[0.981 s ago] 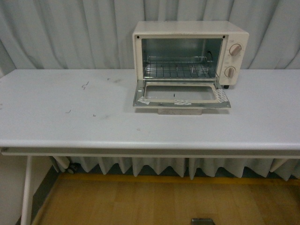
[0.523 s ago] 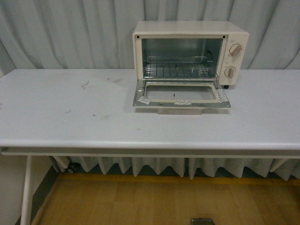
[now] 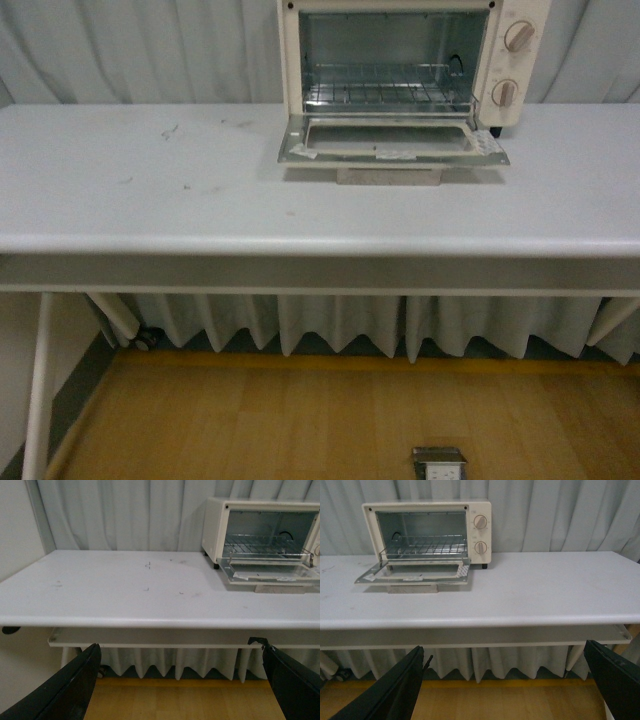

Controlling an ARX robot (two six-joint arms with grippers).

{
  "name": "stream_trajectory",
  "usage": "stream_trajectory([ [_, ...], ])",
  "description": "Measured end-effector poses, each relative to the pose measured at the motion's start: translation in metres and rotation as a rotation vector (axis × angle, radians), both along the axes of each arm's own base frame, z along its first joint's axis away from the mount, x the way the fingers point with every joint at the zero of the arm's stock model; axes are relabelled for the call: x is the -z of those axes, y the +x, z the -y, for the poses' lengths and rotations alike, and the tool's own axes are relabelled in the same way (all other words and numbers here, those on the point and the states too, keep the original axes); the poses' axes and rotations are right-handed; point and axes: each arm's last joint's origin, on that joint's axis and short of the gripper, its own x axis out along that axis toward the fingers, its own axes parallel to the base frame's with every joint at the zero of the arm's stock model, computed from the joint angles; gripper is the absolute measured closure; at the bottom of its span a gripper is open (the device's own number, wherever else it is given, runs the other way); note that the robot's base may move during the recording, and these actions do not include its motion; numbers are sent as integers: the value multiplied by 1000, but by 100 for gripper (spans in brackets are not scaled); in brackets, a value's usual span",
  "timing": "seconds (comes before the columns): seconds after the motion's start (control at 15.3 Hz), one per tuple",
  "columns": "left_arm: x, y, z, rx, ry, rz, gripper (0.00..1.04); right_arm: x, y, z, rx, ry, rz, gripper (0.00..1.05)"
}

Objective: Open oven

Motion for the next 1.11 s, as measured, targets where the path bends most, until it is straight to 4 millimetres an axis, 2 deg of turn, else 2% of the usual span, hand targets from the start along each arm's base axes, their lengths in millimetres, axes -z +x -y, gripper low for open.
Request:
stream_trajectory([
  [1.11,0,0,0,0,2,-1,7,0,0,0,-1,0,-1,6],
])
